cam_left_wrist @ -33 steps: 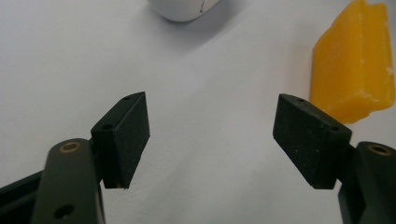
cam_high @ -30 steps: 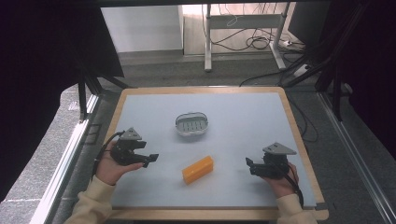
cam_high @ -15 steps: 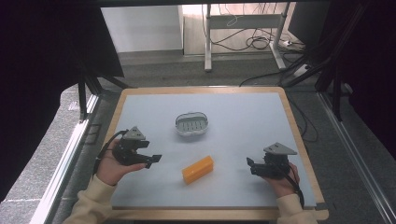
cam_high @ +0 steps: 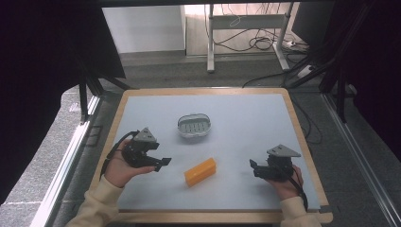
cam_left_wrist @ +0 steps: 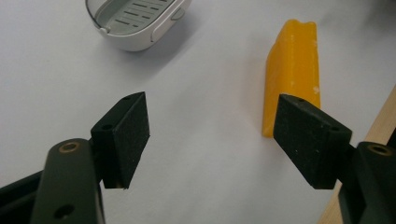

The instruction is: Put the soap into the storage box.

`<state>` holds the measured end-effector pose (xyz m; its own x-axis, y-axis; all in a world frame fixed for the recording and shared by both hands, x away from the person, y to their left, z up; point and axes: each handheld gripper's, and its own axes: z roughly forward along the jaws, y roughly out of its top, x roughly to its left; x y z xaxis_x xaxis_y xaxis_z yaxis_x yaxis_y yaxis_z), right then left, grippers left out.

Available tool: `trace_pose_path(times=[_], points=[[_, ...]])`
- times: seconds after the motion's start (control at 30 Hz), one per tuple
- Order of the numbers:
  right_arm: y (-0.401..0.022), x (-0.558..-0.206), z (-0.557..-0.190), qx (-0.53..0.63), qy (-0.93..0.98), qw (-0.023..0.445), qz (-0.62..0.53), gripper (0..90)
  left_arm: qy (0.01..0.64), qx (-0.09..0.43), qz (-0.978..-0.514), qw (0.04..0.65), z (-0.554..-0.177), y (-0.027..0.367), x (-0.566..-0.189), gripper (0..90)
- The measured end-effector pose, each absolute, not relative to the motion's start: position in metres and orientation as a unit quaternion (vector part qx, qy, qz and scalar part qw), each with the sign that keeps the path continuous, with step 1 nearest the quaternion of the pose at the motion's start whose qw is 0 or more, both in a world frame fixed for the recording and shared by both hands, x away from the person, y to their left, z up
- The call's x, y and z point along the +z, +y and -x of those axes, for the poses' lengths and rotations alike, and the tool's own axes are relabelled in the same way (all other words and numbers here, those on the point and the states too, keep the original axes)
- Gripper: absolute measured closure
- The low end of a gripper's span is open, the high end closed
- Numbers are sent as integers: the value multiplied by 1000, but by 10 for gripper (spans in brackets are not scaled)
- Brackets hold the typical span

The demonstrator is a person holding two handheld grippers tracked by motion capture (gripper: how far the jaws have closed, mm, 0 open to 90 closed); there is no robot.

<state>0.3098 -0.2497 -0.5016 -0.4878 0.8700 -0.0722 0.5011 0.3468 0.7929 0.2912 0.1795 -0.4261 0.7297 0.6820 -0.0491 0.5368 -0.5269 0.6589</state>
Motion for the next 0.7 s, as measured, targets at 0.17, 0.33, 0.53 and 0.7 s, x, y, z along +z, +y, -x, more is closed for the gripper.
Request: trace_pose_path(times=[0.17, 0.33, 0.53, 0.7], points=[[-250, -502, -310, 366, 781, 253, -438, 126, 344, 104, -871, 335, -292, 170, -427, 270], [-250, -501, -310, 368, 780, 254, -438, 126, 340, 99, -874, 332, -294, 162, -430, 267], [-251, -500, -309, 371, 779, 256, -437, 127, 336, 93, -876, 333, -297, 153, -434, 267], [-251, -500, -309, 371, 778, 257, -437, 128, 329, 89, -881, 328, -297, 145, -435, 267]])
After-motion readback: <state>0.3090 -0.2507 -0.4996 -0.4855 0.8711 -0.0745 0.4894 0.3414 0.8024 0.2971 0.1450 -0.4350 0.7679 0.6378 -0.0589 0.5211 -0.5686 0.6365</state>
